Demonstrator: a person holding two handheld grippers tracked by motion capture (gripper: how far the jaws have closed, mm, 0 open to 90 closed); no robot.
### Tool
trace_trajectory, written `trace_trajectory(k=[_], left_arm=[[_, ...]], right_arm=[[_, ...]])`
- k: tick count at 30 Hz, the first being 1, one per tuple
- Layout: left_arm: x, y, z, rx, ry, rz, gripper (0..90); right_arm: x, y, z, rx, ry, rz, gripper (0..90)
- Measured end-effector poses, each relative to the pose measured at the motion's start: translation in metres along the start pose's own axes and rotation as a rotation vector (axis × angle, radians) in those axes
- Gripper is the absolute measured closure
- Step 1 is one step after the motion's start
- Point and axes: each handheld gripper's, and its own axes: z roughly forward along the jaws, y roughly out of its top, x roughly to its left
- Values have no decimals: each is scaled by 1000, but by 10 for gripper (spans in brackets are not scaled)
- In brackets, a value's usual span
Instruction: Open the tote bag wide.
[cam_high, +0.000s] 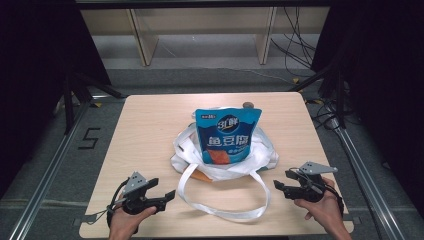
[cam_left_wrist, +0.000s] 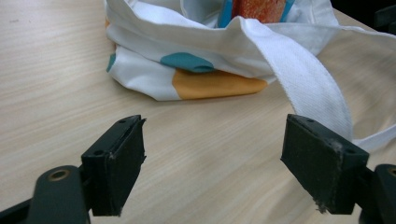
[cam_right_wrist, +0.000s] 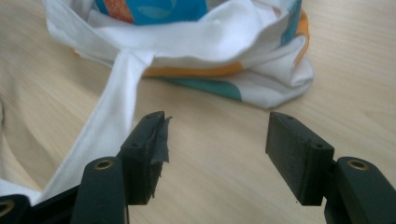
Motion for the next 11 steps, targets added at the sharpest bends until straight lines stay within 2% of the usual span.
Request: trace_trajectory(k=[1,2,3,4,6,8,9,11], left_arm=[[-1,-1,0,7,3,-3,204],[0,-2,1,13,5,22,204],[0,-4,2,21,11,5,204],[1,-4,3,22,5,9,204],[2,-5,4,27,12,12,204],[1,-6,4,16,18,-5,204],[3,-6,3,24,15,14,204],[3,-7,4,24,17,6,204]], right_arm=[[1,-2,1,2,8,16,392],[0,-4,0,16,5,6,392],[1,-5,1,17,9,31,391],[-4,-6,1,12,-5,-9,391],[-4,-7,2,15,-6,-11,390],[-4,-7,3,23,-2,-7,390],[-4,-8,4,25,-6,-15,390],[-4,-8,5,35,-7,-13,388]])
